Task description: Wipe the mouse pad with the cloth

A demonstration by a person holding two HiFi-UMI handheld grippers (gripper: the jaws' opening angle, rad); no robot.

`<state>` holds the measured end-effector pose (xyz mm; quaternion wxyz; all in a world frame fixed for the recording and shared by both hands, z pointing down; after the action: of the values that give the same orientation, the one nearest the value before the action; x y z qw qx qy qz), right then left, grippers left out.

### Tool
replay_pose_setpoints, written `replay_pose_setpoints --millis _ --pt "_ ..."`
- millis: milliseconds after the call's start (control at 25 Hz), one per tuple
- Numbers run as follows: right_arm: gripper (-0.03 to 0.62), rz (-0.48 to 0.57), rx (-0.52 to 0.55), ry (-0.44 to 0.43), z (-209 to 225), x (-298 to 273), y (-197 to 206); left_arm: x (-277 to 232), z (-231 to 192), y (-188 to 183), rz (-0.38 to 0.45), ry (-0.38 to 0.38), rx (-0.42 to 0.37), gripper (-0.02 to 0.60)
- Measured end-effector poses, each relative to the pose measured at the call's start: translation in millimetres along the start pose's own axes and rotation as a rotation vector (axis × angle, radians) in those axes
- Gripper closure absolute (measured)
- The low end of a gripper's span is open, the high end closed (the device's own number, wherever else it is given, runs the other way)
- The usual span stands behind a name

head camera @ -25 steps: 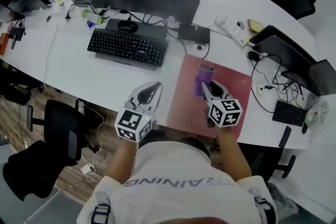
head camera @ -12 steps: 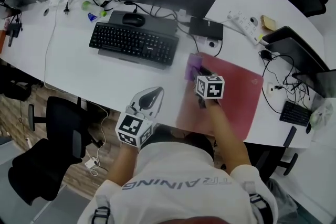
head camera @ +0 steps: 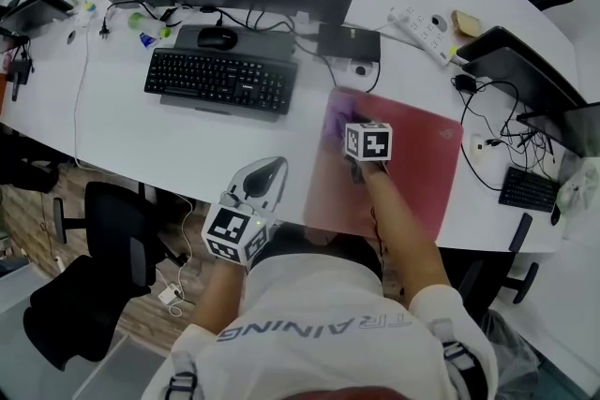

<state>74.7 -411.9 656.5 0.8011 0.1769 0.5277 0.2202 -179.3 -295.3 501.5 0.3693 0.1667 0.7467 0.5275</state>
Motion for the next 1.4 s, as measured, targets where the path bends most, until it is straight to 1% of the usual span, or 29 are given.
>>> replay_pose_setpoints --millis 160,440,640,1120,1280,1400 --pt "0.490 -0.014 -0.033 0.013 22.5 15.4 -5.3 -9.7 19.0 -6.6 -0.002 -0.013 -0.011 0.549" --pt "0.487 -0.026 -0.047 0.021 76.2 43.2 -4.4 -30.6 63.2 -13.3 -0.007 -0.034 -0.020 0.549" --pt "0.485 -0.022 -0.056 0.048 127.9 69.8 -1.8 -52.7 102.4 -19.1 -0.010 -0.023 -0.030 0.549" --pt "0.477 0.011 -0.113 0.113 253.3 141.4 10.2 -104.7 184.6 -30.5 0.001 0.004 -0.044 0.549" --pt "0.477 0.011 -0.168 0.125 288.9 163.1 16.8 -119.1 207.1 -32.2 0.004 0.016 -0.049 0.549" --pt "0.477 0.013 -0.176 0.130 307.4 173.3 20.2 -126.6 219.2 -32.4 0.003 0.016 -0.046 0.549"
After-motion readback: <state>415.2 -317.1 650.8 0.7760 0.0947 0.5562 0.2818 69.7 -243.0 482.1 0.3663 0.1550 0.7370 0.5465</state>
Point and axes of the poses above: the fingertips, and each gripper's own axes: x backward along the fingers, z to its right, y out of its underside, the point moved 10 cm from there along x, backward along the fingers, and after that the axes turned 12 degrees about -x, right-handed, at the moved point
